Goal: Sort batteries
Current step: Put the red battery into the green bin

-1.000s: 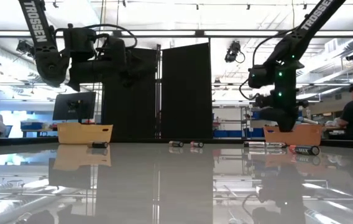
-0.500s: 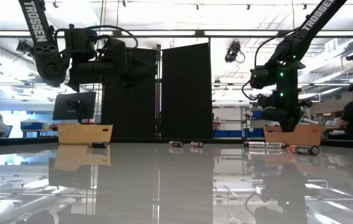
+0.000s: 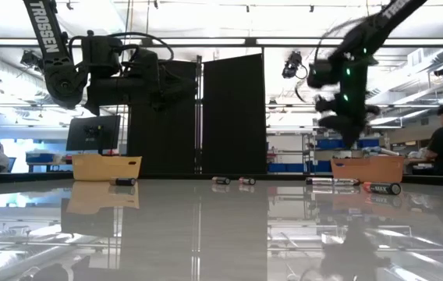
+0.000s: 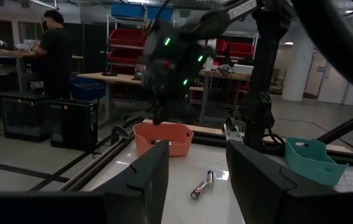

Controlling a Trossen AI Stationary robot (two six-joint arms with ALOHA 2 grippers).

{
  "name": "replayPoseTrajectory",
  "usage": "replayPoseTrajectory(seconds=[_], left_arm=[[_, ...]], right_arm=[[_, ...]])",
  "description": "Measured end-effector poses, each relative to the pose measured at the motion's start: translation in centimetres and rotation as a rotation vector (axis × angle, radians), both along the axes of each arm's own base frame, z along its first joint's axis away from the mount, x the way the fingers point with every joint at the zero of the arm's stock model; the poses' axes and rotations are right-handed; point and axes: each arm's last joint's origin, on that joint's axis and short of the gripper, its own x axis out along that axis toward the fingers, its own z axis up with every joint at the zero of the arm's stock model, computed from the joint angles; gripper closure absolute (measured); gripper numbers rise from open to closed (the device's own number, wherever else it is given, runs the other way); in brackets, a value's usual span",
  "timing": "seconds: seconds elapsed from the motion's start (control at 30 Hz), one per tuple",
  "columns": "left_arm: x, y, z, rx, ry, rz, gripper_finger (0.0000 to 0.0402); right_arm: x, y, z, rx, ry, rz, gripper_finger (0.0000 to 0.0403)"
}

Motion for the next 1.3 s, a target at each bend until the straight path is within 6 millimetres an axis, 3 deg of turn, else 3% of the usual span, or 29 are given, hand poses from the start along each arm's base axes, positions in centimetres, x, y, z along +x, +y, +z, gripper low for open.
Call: replayPoseTrajectory(seconds=[0.1,0.27,0.5,0.67,0.93,1.3], left_arm=[[0.0,0.0,-0.1,-0.006,0.01,0.003,0.0234],[0.0,0.0,-0.2,-0.01,0.017,0.01,0.0234],[0.0,0.1,-0.4,-0.013,0.035,0.012,0.0234],[0.1,0.1,-0.4,-0.006,0.044,0.013,0.0234],[0.1,0.1,-0.4,0.005,0.046,0.015,0.0234],[0.1,0.1,-0.4,0.004,0.045,0.015,0.0234]], right_arm=[[2.1,1.4,1.0,0.027,-0.192,0.103,0.0383],[6.2,4.5,0.5,0.075,-0.428,0.248,0.0392],[11.3,9.0,-1.5,0.121,-0.602,0.248,0.0324],[13.8,11.4,-2.7,0.082,-0.657,0.244,0.0274],[15.8,12.0,-6.0,0.037,-0.664,0.171,0.0226],[16.9,11.4,-10.1,-0.04,-0.609,0.14,0.0226]])
